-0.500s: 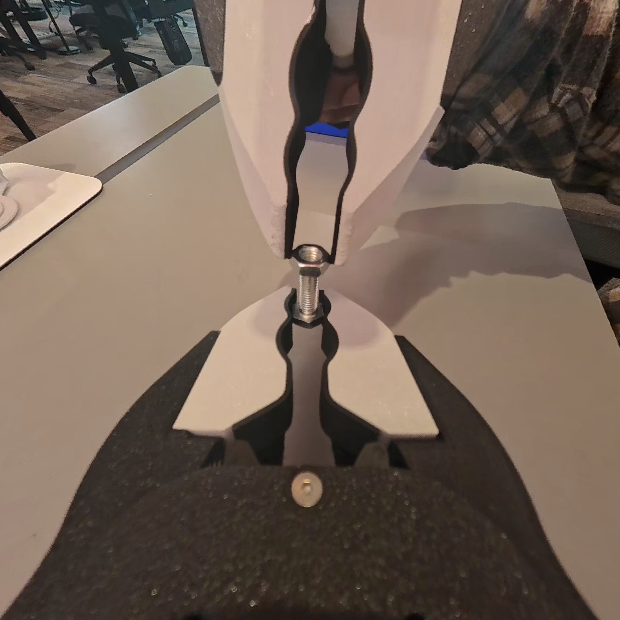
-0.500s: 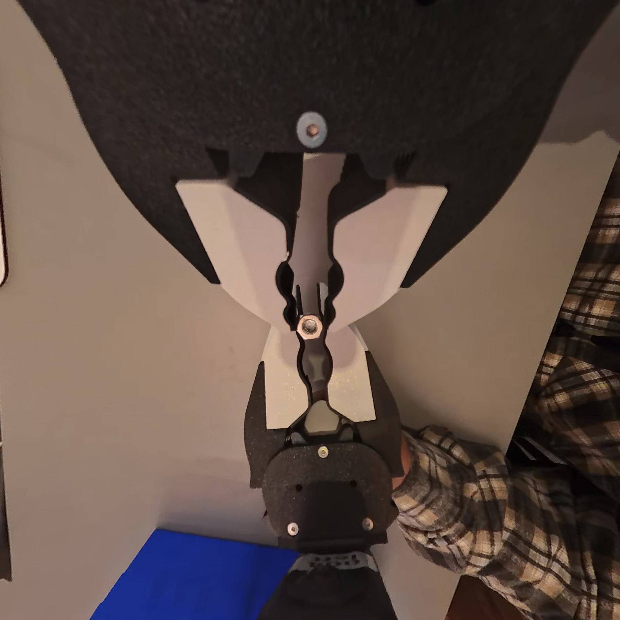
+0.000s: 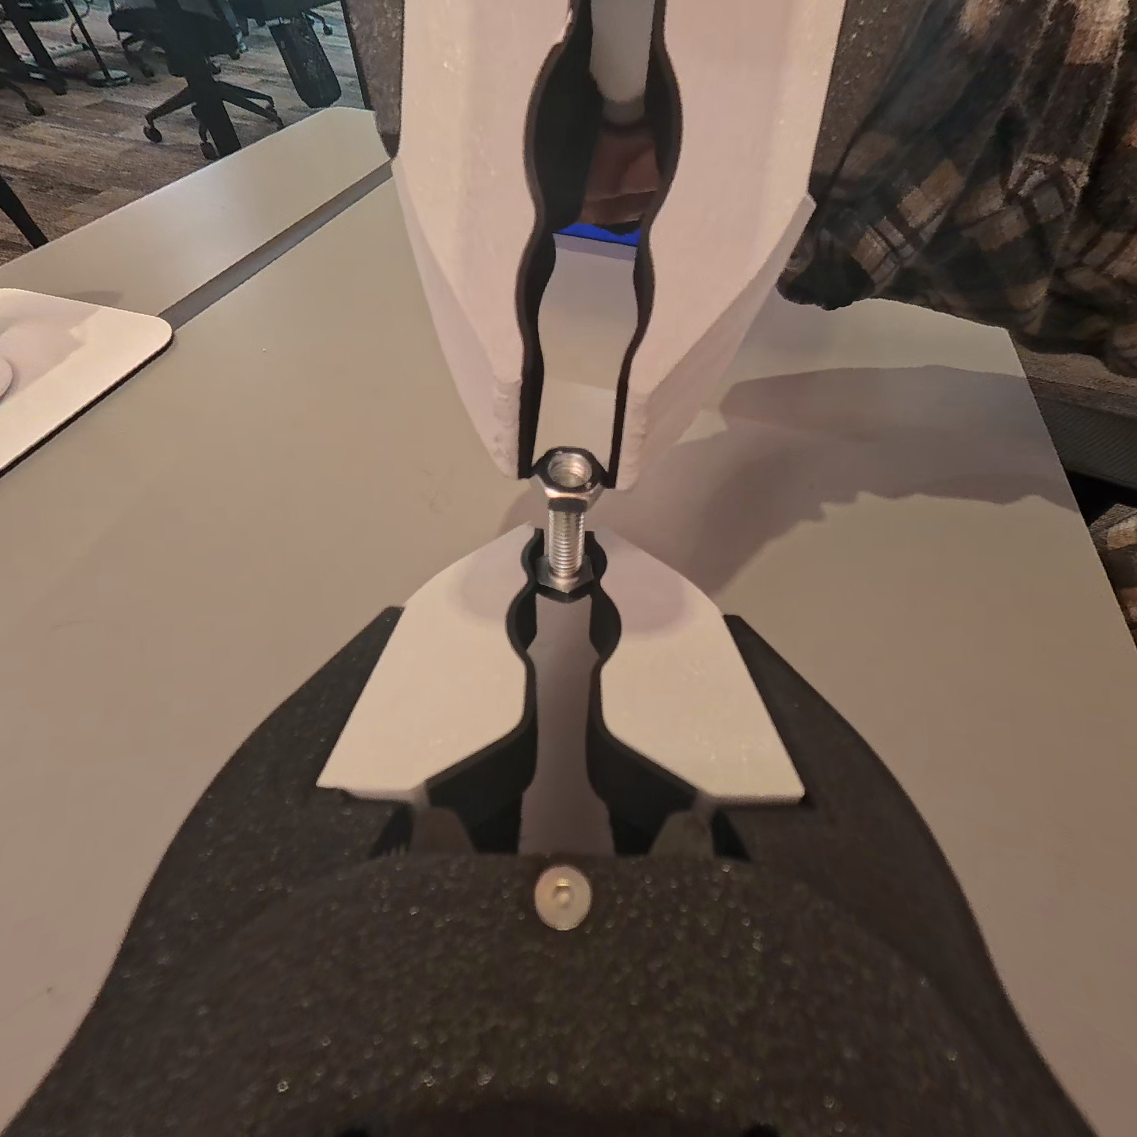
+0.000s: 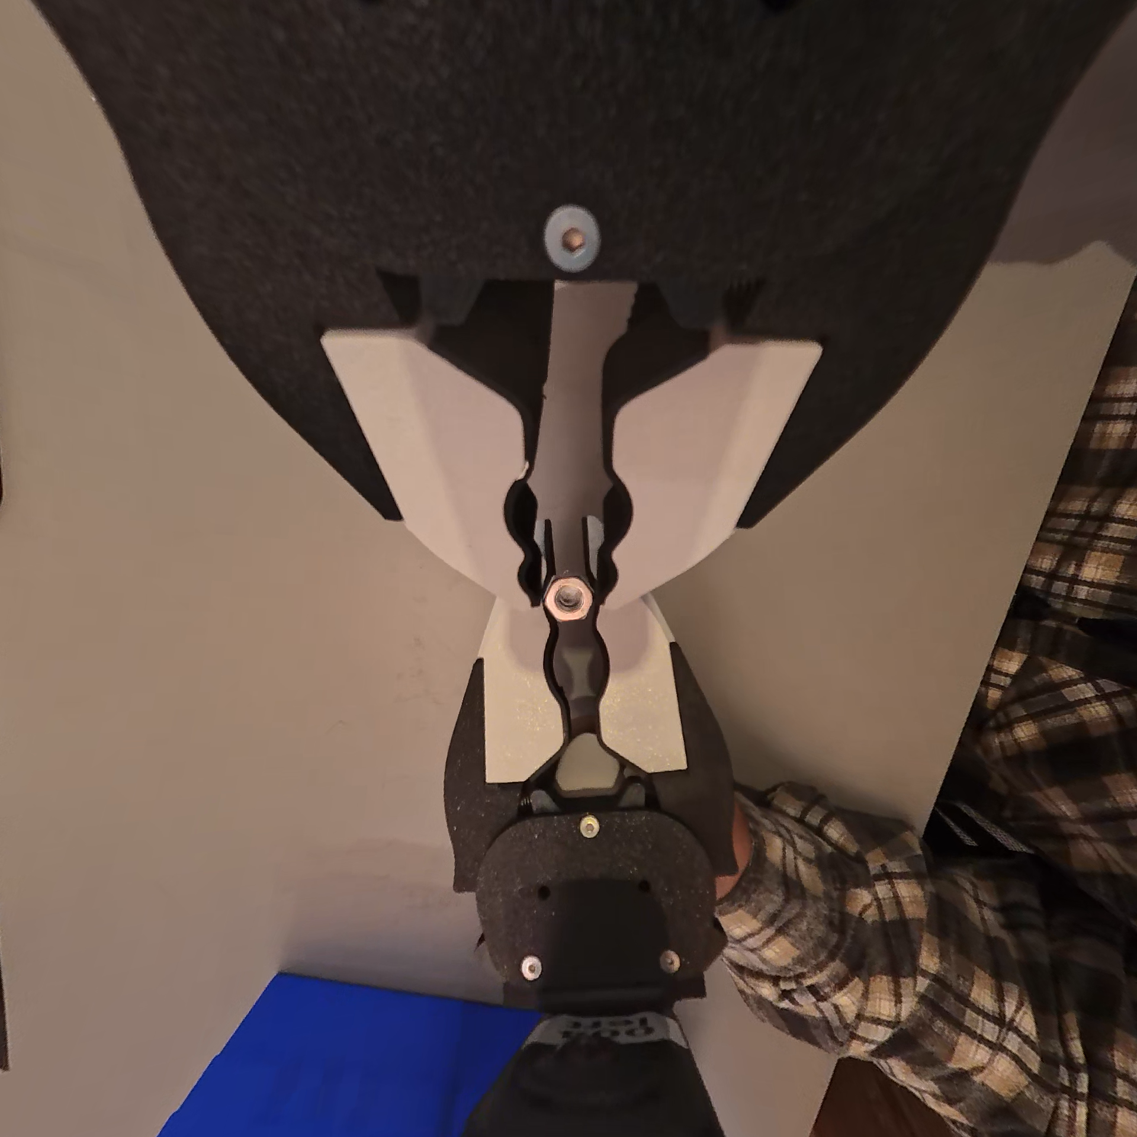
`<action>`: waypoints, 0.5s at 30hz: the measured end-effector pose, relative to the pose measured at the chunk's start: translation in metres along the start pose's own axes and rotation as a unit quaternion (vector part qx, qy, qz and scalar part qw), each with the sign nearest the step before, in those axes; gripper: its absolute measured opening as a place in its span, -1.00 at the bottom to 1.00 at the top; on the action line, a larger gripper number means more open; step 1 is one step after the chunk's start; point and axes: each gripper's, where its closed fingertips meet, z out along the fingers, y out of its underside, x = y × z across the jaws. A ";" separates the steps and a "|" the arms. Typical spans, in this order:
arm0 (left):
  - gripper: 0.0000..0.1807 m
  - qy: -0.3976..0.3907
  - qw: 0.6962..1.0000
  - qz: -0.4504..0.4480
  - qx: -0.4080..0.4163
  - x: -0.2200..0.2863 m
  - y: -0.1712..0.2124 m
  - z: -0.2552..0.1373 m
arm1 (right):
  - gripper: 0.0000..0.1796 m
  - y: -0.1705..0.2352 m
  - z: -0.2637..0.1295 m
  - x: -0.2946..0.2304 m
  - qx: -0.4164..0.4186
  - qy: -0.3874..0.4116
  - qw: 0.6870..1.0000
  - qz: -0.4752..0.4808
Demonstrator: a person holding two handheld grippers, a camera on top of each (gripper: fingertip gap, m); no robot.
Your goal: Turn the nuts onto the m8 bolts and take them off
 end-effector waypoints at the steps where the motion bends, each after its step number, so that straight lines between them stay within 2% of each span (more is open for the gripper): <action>1: -0.87 0.000 1.000 0.000 0.000 0.000 0.000 0.000 | -0.82 0.000 0.000 0.000 0.000 0.000 1.000 0.000; 15: -0.87 0.000 1.000 -0.001 0.002 0.000 -0.001 -0.001 | -0.76 -0.003 -0.009 0.001 0.023 0.006 1.000 0.002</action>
